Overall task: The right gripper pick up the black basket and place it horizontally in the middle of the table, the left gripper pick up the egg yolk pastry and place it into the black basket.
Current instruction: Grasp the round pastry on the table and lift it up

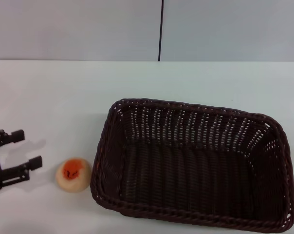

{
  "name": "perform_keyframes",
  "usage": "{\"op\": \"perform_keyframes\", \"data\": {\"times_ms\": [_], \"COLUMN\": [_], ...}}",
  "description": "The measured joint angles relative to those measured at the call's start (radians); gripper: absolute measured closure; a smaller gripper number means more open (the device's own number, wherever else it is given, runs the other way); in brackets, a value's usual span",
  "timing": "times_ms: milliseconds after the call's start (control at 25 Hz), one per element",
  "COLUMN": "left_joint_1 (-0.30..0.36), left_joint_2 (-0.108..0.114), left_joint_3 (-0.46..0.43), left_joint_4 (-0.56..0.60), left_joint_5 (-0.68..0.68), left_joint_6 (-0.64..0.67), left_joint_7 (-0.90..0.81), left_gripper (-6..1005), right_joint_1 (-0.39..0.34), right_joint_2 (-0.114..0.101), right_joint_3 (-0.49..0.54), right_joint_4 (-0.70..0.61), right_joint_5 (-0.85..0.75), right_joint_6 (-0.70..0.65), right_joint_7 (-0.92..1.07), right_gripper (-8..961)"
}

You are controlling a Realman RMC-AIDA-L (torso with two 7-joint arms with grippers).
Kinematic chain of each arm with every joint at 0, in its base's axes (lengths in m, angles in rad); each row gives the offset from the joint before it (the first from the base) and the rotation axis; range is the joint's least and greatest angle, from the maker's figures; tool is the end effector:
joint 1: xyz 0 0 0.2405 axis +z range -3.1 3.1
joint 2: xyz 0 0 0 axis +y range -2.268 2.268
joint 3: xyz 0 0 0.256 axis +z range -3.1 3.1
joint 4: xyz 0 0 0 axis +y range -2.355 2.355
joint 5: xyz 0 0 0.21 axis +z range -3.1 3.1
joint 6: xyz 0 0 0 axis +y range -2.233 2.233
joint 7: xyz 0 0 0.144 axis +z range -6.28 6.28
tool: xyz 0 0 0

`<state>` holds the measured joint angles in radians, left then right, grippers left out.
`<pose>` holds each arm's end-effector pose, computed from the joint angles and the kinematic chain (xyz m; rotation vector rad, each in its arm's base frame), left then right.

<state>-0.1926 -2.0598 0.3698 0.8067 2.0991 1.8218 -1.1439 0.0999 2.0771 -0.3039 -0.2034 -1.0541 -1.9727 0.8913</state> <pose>-0.3565 0.2124 0.0648 -2.5062 -0.6227 -0.6393 0.3556 0.1748 0.0990 -1.3002 0.4059 1.3654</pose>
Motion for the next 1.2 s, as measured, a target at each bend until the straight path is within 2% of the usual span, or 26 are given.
{"op": "perform_keyframes", "data": {"times_ms": [120, 600, 800, 1200], "left_joint_1": [-0.007, -0.029, -0.037, -0.045], "left_joint_2": [-0.006, -0.008, -0.008, -0.009], "left_joint_3": [0.013, 0.098, 0.111, 0.126], "left_joint_4": [-0.032, -0.252, -0.323, -0.360], "left_joint_5": [0.024, 0.029, 0.030, 0.013], "left_joint_6": [-0.040, -0.210, -0.238, -0.222], "left_joint_7": [0.022, 0.165, 0.218, 0.256], "left_gripper": [205, 208, 209, 211], "right_joint_1": [0.008, 0.031, 0.040, 0.049], "right_joint_2": [0.001, -0.002, -0.003, -0.002], "right_joint_3": [0.013, 0.015, 0.016, 0.016], "right_joint_4": [0.011, 0.018, 0.015, 0.020], "right_joint_5": [0.000, -0.002, -0.002, -0.001], "right_joint_6": [0.000, -0.001, 0.002, 0.037], "right_joint_7": [0.000, 0.006, 0.000, -0.003], "right_gripper": [366, 366, 365, 365]}}
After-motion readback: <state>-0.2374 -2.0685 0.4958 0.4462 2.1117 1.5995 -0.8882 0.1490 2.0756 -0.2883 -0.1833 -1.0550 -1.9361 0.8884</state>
